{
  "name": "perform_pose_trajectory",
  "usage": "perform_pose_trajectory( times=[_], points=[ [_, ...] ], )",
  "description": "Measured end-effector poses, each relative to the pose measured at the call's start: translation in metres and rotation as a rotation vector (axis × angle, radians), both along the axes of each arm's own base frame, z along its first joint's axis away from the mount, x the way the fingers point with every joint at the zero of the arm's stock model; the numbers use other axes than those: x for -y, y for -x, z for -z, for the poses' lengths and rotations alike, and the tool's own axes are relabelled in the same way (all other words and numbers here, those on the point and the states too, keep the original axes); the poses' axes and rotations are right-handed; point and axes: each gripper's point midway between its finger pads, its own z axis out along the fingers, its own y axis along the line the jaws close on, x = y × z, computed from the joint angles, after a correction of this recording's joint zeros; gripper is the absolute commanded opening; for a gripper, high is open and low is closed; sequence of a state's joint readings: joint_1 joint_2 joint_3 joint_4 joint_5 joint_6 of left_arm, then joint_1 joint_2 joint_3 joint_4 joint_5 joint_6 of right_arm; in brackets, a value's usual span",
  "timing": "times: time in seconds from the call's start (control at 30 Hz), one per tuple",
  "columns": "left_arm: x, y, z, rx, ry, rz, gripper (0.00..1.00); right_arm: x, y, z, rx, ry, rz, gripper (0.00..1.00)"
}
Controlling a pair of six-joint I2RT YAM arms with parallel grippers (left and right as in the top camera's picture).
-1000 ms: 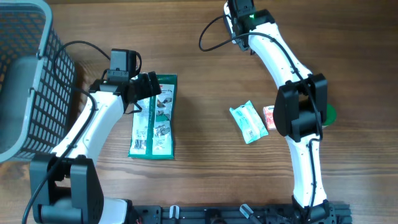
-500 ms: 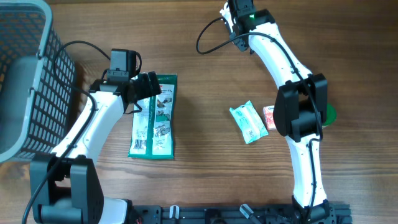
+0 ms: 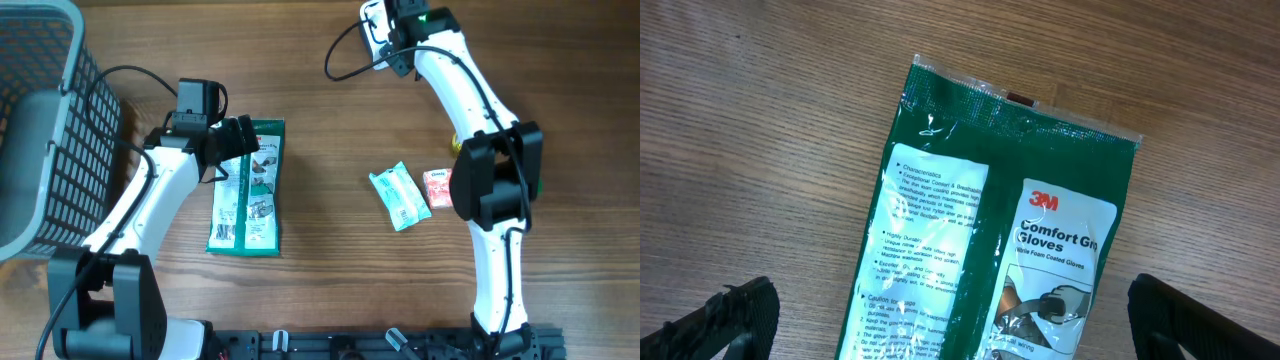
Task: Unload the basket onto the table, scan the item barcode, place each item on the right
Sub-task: 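Raise the red strip up to the white scanner, right gripper, then move the red strip back away from the scanner, right gripper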
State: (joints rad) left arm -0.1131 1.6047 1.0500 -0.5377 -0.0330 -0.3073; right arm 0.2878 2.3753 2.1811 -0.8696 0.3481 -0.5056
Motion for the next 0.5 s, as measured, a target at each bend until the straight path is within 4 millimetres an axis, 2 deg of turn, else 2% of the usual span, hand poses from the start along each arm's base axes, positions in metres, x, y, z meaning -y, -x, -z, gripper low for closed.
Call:
perform_pose_trajectory(
  times=[0.07, 0.2, 0.5],
  points=[
    [0.000, 0.000, 0.000, 0.000, 0.000, 0.000, 1.00, 0.000, -0.001, -0.014, 0.025, -0.008, -0.001, 0.04],
    [0.000, 0.000, 0.000, 0.000, 0.000, 0.000, 1.00, 0.000, 0.001, -0.018, 0.026, -0.008, 0.000, 0.04],
    [0.000, 0.000, 0.000, 0.000, 0.000, 0.000, 1.00, 0.007, 0.016, 0.003, -0.045, 0.028, 0.007, 0.04]
  ],
)
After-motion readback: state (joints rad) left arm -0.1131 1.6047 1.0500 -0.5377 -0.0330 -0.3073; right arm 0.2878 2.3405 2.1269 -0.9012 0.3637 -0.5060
